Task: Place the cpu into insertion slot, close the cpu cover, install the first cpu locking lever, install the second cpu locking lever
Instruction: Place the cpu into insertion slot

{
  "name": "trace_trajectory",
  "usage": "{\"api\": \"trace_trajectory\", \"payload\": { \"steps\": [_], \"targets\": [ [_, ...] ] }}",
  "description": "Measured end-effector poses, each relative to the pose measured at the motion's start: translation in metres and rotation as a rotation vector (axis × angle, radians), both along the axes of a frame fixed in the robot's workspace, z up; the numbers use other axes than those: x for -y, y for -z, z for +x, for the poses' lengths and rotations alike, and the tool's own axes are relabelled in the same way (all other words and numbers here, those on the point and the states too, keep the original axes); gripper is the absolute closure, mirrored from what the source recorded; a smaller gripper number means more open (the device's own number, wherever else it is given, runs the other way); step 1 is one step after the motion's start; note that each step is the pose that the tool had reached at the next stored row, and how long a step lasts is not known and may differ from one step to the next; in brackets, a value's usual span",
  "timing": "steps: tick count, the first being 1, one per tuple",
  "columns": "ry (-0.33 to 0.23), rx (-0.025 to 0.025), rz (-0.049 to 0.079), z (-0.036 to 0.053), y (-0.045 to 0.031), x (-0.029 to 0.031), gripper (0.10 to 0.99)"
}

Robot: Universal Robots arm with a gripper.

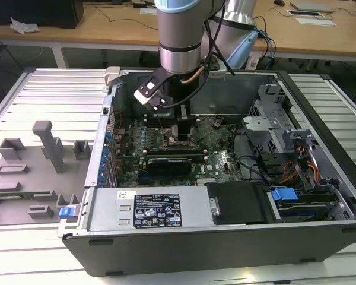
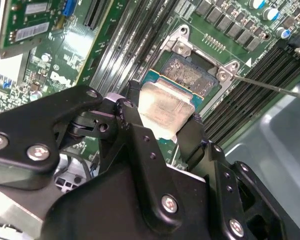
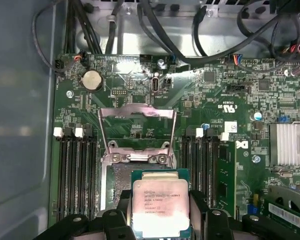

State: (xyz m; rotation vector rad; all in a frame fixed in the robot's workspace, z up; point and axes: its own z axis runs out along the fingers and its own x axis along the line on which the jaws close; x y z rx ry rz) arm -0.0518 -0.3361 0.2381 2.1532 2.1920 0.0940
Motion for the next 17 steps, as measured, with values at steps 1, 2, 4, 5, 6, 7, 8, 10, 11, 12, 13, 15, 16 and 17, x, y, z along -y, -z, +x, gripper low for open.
{"api": "trace_trajectory", "payload": {
  "steps": [1, 2, 4, 5, 6, 7, 8, 10, 11, 12, 13, 15, 16, 17],
  "targets": [
    [0.000, 0.0007, 0.000, -0.0003, 0.0008, -0.0001, 0.545],
    [0.000, 0.0021, 0.000, -0.0006, 0.0018, -0.0002, 0.545],
    [0.000, 0.0052, 0.000, -0.0013, 0.0039, -0.0004, 0.545],
    [0.000, 0.0063, 0.000, -0.0017, 0.0048, -0.0006, 0.545],
    [0.000, 0.0073, 0.000, -0.0020, 0.0057, -0.0008, 0.545],
    [0.000, 0.0077, 0.000, -0.0023, 0.0072, -0.0015, 0.545],
    [0.000, 0.0078, 0.000, -0.0022, 0.0086, -0.0026, 0.545],
    [0.000, 0.0078, 0.000, -0.0023, 0.0110, -0.0048, 0.545],
    [0.000, 0.0078, 0.000, -0.0023, 0.0125, -0.0062, 0.545],
    [0.000, 0.0077, 0.000, -0.0024, 0.0141, -0.0079, 0.545],
    [0.000, 0.0077, 0.000, -0.0025, 0.0153, -0.0091, 0.545],
    [0.000, 0.0080, 0.000, -0.0027, 0.0176, -0.0109, 0.545],
    [0.000, 0.0078, 0.000, -0.0028, 0.0185, -0.0114, 0.545],
    [0.000, 0.0078, 0.000, -0.0031, 0.0200, -0.0124, 0.545]
  ]
}}
